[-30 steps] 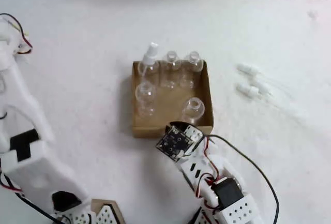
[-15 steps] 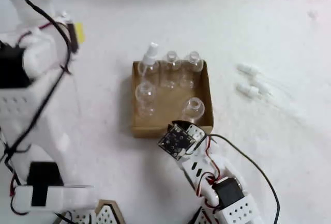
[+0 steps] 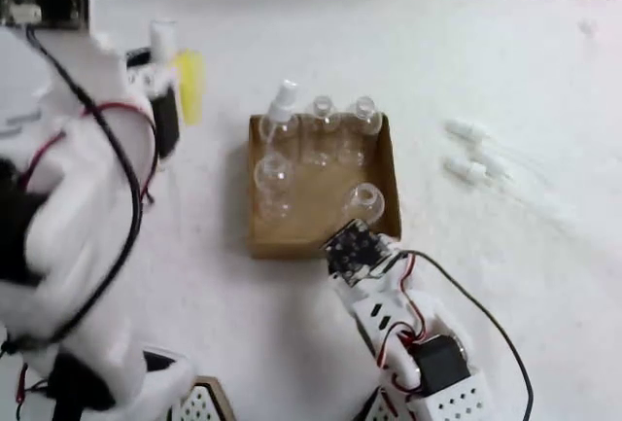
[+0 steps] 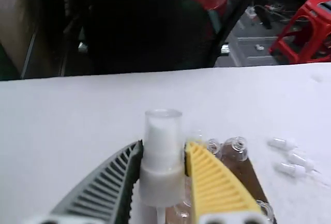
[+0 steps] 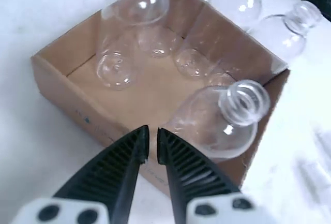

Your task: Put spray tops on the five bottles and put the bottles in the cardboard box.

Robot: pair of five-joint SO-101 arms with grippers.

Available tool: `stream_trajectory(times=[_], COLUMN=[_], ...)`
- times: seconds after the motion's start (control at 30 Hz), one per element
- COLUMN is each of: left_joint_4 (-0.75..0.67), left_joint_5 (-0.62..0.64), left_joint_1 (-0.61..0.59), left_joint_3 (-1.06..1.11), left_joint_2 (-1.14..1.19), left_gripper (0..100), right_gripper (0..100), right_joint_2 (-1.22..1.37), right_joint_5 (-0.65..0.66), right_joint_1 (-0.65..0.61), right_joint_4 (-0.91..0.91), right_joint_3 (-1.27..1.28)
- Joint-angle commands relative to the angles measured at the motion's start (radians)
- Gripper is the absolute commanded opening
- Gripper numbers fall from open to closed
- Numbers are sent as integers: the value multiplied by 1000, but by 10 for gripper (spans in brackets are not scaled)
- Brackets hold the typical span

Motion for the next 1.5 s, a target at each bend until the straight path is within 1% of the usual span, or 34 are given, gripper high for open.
stream_trajectory(times=[0.0,0.17,0.23,0.3,0.4,0.47,0.53,0.63,0.7,0.77,0.87,0.97,1.07,1.2,1.27,1.33,1.47], left_joint_4=[0,0,0,2,2,2,2,-11,-46,-104,-222,-402,-628,-994,-1154,-1284,-1458], left_joint_5=[-9,-9,-9,-9,-9,-8,-8,-8,-6,-8,-8,-8,-8,-8,-6,-3,0], left_joint_1=[120,165,170,170,171,171,171,171,163,162,162,162,160,160,160,162,168], left_joint_3=[0,2,2,2,2,17,69,204,302,399,585,844,1142,1487,1608,1686,1769], left_joint_2=[-120,-206,-237,-271,-325,-360,-404,-487,-555,-633,-763,-892,-1020,-1153,-1191,-1199,-1175], left_gripper=[72,72,72,65,15,25,20,20,20,20,20,20,20,21,21,21,21], right_gripper=[17,17,17,17,17,17,17,17,17,17,17,17,17,17,17,17,17], right_joint_2=[-12,-12,-12,-12,-12,-12,-12,-12,-12,-13,-13,-13,-13,-13,-12,-12,-12], right_joint_5=[-29,-29,-34,-77,-117,-124,-126,-126,-132,-172,-183,-183,-183,-183,-181,-181,-181], right_joint_1=[19,22,22,22,22,22,24,24,21,22,24,24,25,25,25,42,157], right_joint_4=[24,35,70,111,168,182,186,205,254,280,282,282,282,275,260,217,47], right_joint_3=[-61,-71,-98,-133,-180,-193,-198,-207,-245,-275,-278,-278,-278,-273,-267,-230,-124])
